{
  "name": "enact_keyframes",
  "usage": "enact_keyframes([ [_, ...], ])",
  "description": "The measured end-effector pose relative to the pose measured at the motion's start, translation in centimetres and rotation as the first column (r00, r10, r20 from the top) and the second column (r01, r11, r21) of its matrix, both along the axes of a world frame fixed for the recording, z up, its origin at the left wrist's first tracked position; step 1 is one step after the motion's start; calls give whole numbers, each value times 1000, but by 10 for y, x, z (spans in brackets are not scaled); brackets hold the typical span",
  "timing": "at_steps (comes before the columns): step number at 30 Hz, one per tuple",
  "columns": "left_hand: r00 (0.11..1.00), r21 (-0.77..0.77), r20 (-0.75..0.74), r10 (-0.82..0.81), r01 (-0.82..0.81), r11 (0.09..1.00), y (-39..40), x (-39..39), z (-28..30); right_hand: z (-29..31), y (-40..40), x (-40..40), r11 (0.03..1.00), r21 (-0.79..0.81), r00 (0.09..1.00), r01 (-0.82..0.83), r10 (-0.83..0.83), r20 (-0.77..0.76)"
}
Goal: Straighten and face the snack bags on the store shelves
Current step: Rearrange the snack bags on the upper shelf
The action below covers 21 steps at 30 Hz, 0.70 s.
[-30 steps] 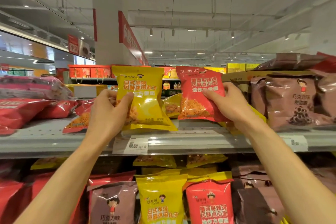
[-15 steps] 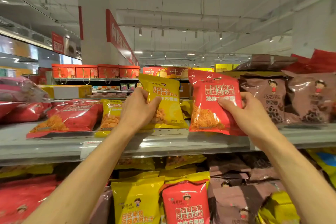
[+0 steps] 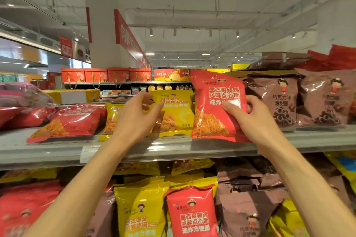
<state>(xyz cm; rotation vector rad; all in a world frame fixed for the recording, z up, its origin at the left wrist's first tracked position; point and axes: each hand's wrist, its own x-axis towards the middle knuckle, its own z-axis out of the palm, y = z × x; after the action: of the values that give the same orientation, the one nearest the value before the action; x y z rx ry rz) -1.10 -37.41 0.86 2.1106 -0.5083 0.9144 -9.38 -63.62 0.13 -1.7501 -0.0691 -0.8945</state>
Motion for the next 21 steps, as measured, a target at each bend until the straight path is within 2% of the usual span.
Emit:
enact_keyframes([
  [5, 993, -208, 20, -118, 120, 971, 34, -33, -22, -5, 15, 2, 997, 37, 997, -70, 69, 30],
  [8, 988, -283, 13, -155, 153, 947, 57, -49, -41, -10, 29, 2, 990, 69, 992, -124, 122, 36],
  [14, 993, -342, 35, -115, 120, 932, 98, -66, -59, -21, 72, 0, 979, 85, 982, -187, 184, 47],
  [21, 983, -366, 42, -180, 183, 913, 172, -61, -63, -29, 146, -8, 974, 118, 981, -195, 192, 38],
])
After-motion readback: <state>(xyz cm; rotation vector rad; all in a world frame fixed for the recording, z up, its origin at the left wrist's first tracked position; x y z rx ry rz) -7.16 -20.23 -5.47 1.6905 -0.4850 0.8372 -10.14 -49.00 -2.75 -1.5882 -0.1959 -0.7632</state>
